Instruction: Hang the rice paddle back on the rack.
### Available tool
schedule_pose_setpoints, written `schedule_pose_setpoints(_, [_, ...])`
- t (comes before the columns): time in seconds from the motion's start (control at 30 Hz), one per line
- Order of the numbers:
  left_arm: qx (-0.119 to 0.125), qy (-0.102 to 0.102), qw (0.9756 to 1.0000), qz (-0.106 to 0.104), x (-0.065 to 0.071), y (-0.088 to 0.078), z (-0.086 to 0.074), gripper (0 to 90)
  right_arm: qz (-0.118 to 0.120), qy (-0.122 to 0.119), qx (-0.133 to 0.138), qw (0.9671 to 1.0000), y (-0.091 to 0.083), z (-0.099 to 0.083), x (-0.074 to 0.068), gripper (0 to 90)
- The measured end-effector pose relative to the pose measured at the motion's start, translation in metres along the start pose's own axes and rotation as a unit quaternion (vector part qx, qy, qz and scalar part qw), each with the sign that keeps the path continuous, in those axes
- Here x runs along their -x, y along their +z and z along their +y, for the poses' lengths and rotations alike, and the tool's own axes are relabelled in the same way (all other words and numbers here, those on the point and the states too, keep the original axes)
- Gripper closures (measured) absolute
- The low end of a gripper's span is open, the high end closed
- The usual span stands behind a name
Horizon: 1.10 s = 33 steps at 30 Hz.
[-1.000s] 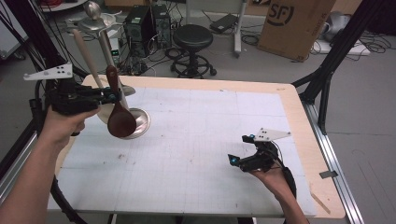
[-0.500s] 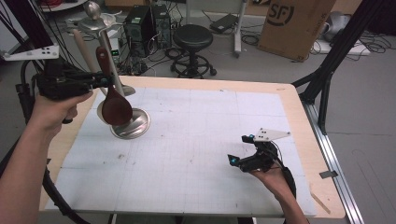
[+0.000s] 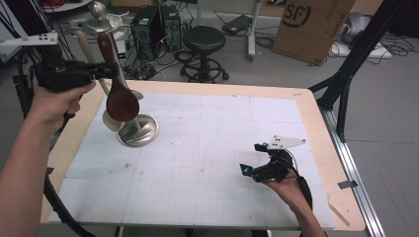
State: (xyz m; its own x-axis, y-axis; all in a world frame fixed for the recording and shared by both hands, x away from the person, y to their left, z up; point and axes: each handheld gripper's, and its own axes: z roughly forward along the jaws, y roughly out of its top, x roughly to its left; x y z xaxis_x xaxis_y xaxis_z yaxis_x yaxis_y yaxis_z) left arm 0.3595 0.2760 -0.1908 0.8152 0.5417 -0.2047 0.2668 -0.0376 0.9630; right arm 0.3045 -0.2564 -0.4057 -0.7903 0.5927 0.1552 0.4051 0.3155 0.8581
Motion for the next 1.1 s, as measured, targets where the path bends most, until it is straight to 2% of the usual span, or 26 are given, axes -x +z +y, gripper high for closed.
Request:
schedule_pose_setpoints(0.1, [0.000,-0.002,1.0000,0.001,-0.002,0.001,0.000,77.7,0.003,0.001,-0.001,1.0000,0.001,0.000,0.000,0.4])
schedule_pose_setpoints(0.43, [0.006,-0.011,0.9996,0.023,-0.009,0.003,-0.001,77.2,0.010,-0.001,-0.005,0.9999,0.003,0.000,-0.002,0.4])
schedule_pose_setpoints(0.67, [-0.002,-0.007,0.9988,0.048,-0.009,-0.002,-0.001,74.0,0.011,-0.001,-0.005,0.9999,0.003,0.000,-0.002,0.4])
schedule_pose_setpoints(0.8, [-0.021,0.001,0.9979,0.061,-0.007,-0.003,-0.002,68.4,0.013,-0.003,-0.007,0.9999,0.005,0.000,-0.003,0.4])
schedule_pose_setpoints(0.9, [-0.018,0.000,0.9980,0.061,-0.007,-0.005,-0.002,68.1,0.014,-0.003,-0.007,0.9999,0.005,0.000,-0.004,0.4])
schedule_pose_setpoints(1.1, [-0.021,0.009,0.9976,0.065,-0.003,-0.010,-0.003,67.1,0.013,-0.003,-0.006,0.9999,0.005,0.000,-0.003,0.4])
